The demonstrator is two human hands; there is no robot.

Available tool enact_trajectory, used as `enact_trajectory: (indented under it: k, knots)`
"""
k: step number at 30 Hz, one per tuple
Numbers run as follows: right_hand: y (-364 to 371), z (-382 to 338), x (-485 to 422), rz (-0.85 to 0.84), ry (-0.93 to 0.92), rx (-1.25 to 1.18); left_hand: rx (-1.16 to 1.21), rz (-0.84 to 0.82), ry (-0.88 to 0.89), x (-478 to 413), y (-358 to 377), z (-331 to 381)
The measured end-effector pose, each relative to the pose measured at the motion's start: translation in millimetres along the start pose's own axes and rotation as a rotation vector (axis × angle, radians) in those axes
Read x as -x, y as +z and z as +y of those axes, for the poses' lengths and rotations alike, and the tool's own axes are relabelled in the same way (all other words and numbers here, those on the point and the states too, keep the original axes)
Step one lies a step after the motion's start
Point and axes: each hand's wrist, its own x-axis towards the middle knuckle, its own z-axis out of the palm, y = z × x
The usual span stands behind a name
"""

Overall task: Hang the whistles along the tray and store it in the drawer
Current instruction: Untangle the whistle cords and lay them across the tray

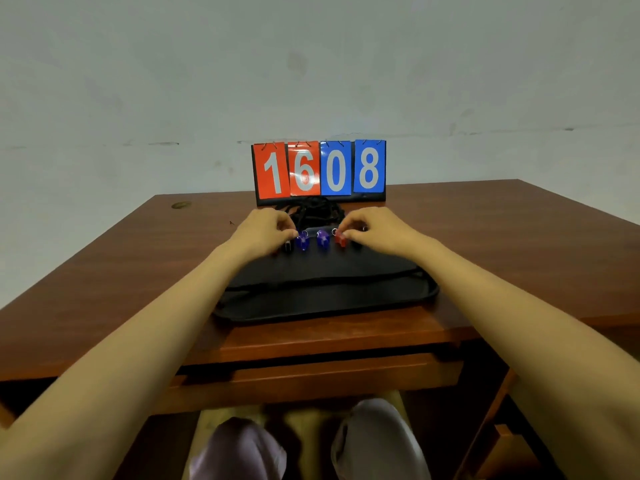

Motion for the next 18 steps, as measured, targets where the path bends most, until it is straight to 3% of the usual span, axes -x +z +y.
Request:
enact_trajectory:
  k: [7,13,18]
  knots:
    - [19.6,-8.6,-107.2,-0.109,-0.040,0.046,-0.146,-0.009,-0.164,-84.1,-16.8,-56.8]
    - [58.6,-10.2,-180.5,-0.216,-0.131,0.186,-0.326,-0.326,-0.269,-111.8,-14.5,-123.3]
    - [80.9,-8.2,-206.3,-0.387,-0.182,0.337,-0.213,-0.192,-0.266,-115.5,-8.3,-148.1]
